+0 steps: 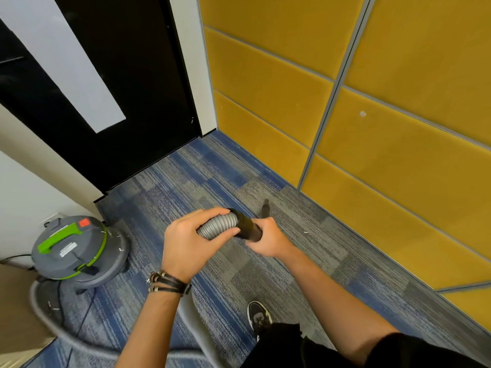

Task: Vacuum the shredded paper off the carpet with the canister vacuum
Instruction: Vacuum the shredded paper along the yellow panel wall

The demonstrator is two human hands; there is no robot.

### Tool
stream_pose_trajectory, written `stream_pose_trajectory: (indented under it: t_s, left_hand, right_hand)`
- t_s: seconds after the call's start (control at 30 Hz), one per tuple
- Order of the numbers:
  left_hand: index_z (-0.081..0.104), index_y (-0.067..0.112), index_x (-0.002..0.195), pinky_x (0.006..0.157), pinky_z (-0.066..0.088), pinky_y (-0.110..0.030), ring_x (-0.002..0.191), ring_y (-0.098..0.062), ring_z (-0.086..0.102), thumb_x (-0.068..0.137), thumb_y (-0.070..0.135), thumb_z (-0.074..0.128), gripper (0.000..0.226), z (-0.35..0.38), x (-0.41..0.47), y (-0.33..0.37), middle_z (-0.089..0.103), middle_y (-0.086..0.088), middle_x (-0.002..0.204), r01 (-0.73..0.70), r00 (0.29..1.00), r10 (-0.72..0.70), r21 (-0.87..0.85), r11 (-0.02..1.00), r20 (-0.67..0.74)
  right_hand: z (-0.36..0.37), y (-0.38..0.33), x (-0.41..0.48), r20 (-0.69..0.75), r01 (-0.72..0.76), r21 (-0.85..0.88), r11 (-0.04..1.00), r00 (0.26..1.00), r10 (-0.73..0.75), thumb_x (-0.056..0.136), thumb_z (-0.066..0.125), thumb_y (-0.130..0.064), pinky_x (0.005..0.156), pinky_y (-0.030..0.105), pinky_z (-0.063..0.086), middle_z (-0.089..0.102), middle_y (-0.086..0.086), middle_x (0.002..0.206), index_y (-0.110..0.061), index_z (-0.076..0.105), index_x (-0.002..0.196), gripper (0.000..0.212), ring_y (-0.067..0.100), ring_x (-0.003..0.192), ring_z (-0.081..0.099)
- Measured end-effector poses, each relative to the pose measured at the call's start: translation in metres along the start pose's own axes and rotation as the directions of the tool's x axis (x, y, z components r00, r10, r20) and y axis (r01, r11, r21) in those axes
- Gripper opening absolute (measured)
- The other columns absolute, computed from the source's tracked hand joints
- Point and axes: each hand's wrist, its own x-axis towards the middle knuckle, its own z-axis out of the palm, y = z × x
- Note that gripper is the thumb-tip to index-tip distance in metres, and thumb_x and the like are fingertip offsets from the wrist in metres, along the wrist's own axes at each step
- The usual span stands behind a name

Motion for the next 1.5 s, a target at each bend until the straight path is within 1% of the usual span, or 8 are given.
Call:
stream_pose_trajectory:
  t_s: [0.1, 0.2, 0.4, 0.63, 1.03, 1.17, 1.4, 1.5]
  left_hand:
    - [0.080, 0.034, 0.111, 0.086, 0.061, -0.037, 0.095, -0.001, 0.072, 0.076, 0.053, 0.089, 0.040, -0.004, -0.007, 0.001, 0.076, 0.019, 0.104, 0.009, 0.999, -0.007, -0.042, 0.999, 0.036]
    - [0.081, 0.034, 0.110, 0.088, 0.060, -0.034, 0.097, 0.000, 0.072, 0.075, 0.056, 0.089, 0.042, -0.008, -0.014, 0.006, 0.076, 0.021, 0.106, -0.006, 0.997, 0.012, -0.081, 0.997, 0.074]
    - [0.080, 0.036, 0.111, 0.088, 0.060, -0.037, 0.096, 0.001, 0.072, 0.076, 0.058, 0.086, 0.042, -0.013, -0.029, 0.020, 0.076, 0.022, 0.105, -0.063, 0.986, 0.080, -0.118, 0.991, 0.145]
    - [0.081, 0.037, 0.112, 0.087, 0.061, -0.038, 0.097, 0.001, 0.073, 0.077, 0.059, 0.085, 0.042, -0.045, -0.059, 0.021, 0.077, 0.023, 0.106, -0.071, 0.993, 0.082, -0.128, 0.989, 0.088]
    - [0.082, 0.031, 0.110, 0.083, 0.058, -0.026, 0.088, 0.005, 0.070, 0.079, 0.054, 0.087, 0.039, -0.146, -0.145, -0.015, 0.074, 0.024, 0.098, 0.009, 0.992, -0.009, -0.004, 1.000, -0.125]
    - [0.082, 0.027, 0.108, 0.081, 0.059, -0.030, 0.086, -0.001, 0.073, 0.077, 0.048, 0.090, 0.038, -0.183, -0.157, -0.024, 0.078, 0.015, 0.098, 0.015, 0.966, 0.001, 0.063, 0.998, -0.257]
    - [0.083, 0.024, 0.109, 0.078, 0.060, -0.033, 0.086, -0.003, 0.073, 0.078, 0.046, 0.091, 0.039, -0.223, -0.152, -0.068, 0.078, 0.013, 0.098, 0.081, 0.952, -0.022, 0.181, 0.980, -0.306]
    - [0.083, 0.024, 0.109, 0.081, 0.059, -0.028, 0.087, -0.001, 0.073, 0.081, 0.047, 0.088, 0.037, -0.235, -0.135, -0.099, 0.078, 0.014, 0.098, 0.101, 0.950, -0.026, 0.226, 0.969, -0.312]
  right_hand:
    - [0.003, 0.002, -0.014, -0.011, -0.005, -0.001, 1.000, 1.000, 0.005, 0.078, 0.072, -0.007, 0.053, 0.017, 0.033, 0.052, -0.014, 0.054, -0.035, 0.054, 0.067, 0.035, 0.003, 0.049, 0.048]
    - [0.008, 0.006, -0.037, -0.025, -0.048, 0.012, 0.999, 0.999, 0.048, 0.078, 0.072, -0.005, 0.054, 0.018, 0.034, 0.052, -0.013, 0.055, -0.019, 0.059, 0.070, 0.020, 0.004, 0.049, 0.047]
    - [0.014, 0.006, -0.085, -0.120, -0.125, 0.043, 0.991, 0.984, 0.129, 0.075, 0.076, -0.005, 0.053, 0.015, 0.033, 0.055, -0.017, 0.055, -0.035, 0.053, 0.066, 0.038, 0.004, 0.048, 0.047]
    - [0.035, -0.021, -0.113, -0.118, -0.106, 0.016, 0.994, 0.987, 0.107, 0.072, 0.072, -0.008, 0.051, 0.018, 0.030, 0.053, -0.015, 0.054, -0.032, 0.052, 0.064, 0.032, 0.007, 0.047, 0.045]
    - [0.142, -0.085, -0.115, 0.042, 0.030, 0.027, 0.999, 0.999, -0.031, 0.069, 0.076, -0.012, 0.055, 0.015, 0.039, 0.061, -0.020, 0.061, -0.039, 0.058, 0.068, 0.032, 0.003, 0.055, 0.055]
    - [0.173, -0.115, -0.087, 0.152, 0.077, 0.089, 0.993, 0.984, -0.090, 0.072, 0.076, -0.011, 0.055, 0.021, 0.042, 0.062, -0.006, 0.062, -0.025, 0.065, 0.073, 0.018, 0.003, 0.056, 0.053]
    - [0.247, -0.163, -0.010, 0.309, 0.142, 0.210, 0.967, 0.929, -0.204, 0.076, 0.074, 0.006, 0.055, 0.014, 0.036, 0.055, -0.023, 0.059, -0.037, 0.055, 0.066, 0.048, -0.005, 0.056, 0.048]
    - [0.281, -0.175, 0.030, 0.342, 0.132, 0.256, 0.958, 0.914, -0.218, 0.078, 0.071, -0.009, 0.056, 0.020, 0.043, 0.064, -0.020, 0.067, -0.033, 0.061, 0.074, 0.026, -0.006, 0.064, 0.054]
